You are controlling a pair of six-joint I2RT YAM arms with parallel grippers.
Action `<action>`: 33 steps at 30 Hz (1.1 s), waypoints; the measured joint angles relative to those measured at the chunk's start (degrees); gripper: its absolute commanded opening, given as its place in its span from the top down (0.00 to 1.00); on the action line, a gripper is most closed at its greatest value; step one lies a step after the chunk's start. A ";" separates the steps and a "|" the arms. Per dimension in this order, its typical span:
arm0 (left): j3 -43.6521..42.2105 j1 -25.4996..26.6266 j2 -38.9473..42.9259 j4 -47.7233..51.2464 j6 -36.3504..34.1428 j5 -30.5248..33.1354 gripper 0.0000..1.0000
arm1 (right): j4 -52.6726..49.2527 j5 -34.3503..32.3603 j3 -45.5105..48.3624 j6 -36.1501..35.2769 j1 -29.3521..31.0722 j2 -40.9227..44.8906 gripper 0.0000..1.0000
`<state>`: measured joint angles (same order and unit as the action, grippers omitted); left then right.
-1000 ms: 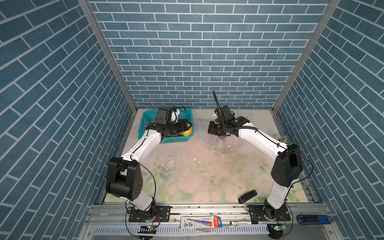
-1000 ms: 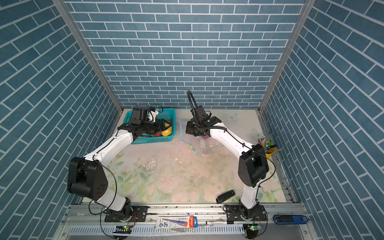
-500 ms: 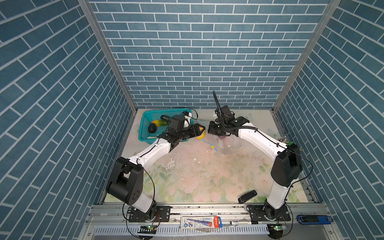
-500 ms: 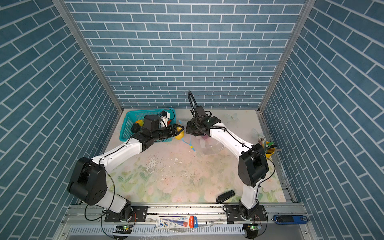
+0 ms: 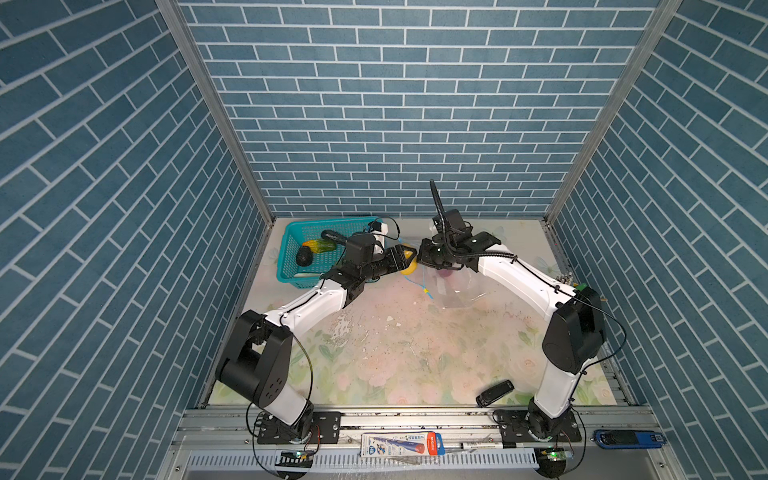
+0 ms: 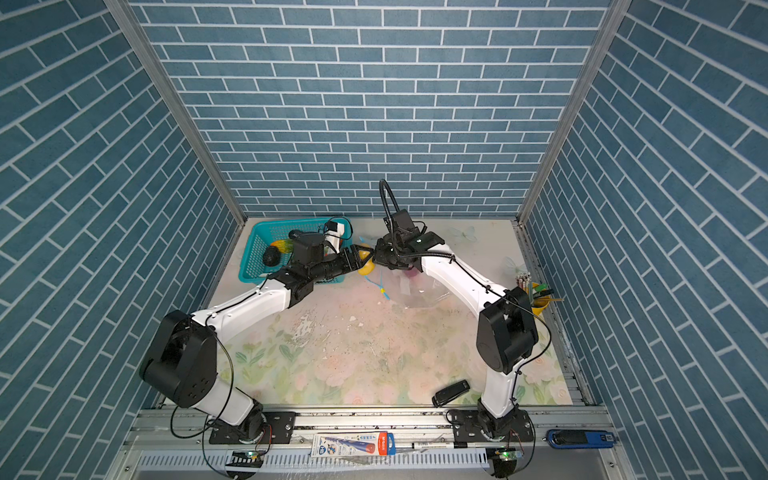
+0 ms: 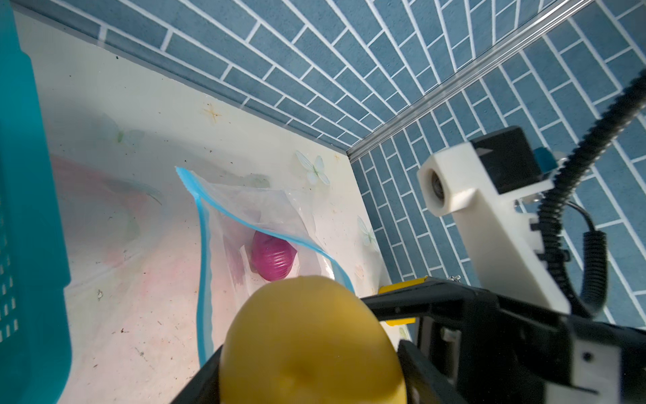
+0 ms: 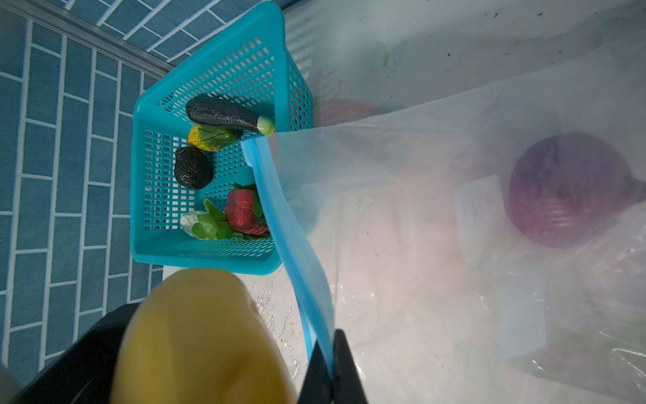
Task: Place the food in the zip-top bag and seal the zipper
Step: 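Carry the potato with the left gripper toward the bag mouth, then lower the potato into the bag held open by the right gripper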
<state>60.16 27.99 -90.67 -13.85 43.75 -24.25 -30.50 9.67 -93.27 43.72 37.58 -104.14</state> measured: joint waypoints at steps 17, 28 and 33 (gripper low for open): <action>-0.55 0.52 -2.27 -1.95 1.57 0.00 0.64 | 1.38 -0.22 0.00 1.07 -0.15 0.90 1.00; -0.63 0.70 -2.67 -1.88 1.68 0.02 0.60 | 1.44 -0.17 0.00 1.07 -0.15 1.40 1.00; -0.63 0.87 -2.78 -1.36 1.49 0.07 0.58 | 1.44 -0.13 0.00 1.07 -0.15 1.40 1.00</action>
<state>59.53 28.86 -93.45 -15.20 45.23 -24.18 -29.06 9.54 -93.27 44.80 37.43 -102.74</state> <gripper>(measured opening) 0.715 0.044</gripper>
